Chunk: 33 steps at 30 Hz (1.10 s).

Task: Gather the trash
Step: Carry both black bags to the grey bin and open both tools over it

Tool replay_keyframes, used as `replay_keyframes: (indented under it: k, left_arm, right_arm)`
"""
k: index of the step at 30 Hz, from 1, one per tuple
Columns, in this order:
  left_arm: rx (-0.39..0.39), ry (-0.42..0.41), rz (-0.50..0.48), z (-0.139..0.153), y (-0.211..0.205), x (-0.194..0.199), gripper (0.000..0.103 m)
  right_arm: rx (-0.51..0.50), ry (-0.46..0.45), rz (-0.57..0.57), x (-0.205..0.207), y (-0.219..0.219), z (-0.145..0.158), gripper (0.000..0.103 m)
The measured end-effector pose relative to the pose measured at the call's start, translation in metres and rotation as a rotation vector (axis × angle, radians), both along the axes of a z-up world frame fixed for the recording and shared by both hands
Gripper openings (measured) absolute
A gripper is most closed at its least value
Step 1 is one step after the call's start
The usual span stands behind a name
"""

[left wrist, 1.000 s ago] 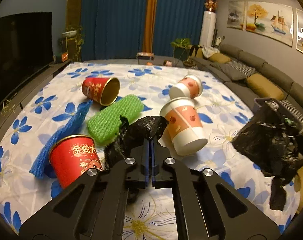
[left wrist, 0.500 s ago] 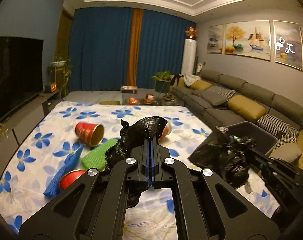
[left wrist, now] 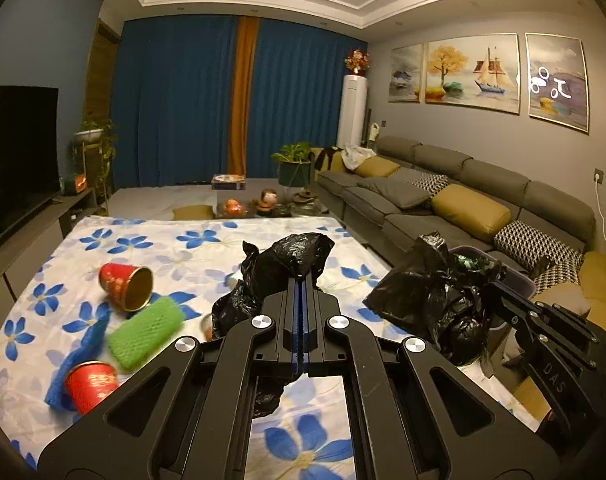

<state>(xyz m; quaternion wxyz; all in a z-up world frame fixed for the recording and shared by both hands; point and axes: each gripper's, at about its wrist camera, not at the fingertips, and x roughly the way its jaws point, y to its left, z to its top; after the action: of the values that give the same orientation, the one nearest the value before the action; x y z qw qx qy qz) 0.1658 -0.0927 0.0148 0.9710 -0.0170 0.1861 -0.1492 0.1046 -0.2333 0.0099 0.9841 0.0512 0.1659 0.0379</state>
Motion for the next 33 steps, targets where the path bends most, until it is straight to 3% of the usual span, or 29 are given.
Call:
replay_keyframes:
  k: [20, 33]
  left_arm:
    - [0.038, -0.01, -0.121, 0.004, -0.096, 0.04, 0.0]
    - [0.042, -0.024, -0.3, 0.008, -0.183, 0.066, 0.0]
  right_arm:
    - [-0.011, -0.028, -0.188, 0.012, -0.08, 0.008, 0.001]
    - [-0.001, -0.036, -0.357, 0.027, -0.142, 0.006, 0.001]
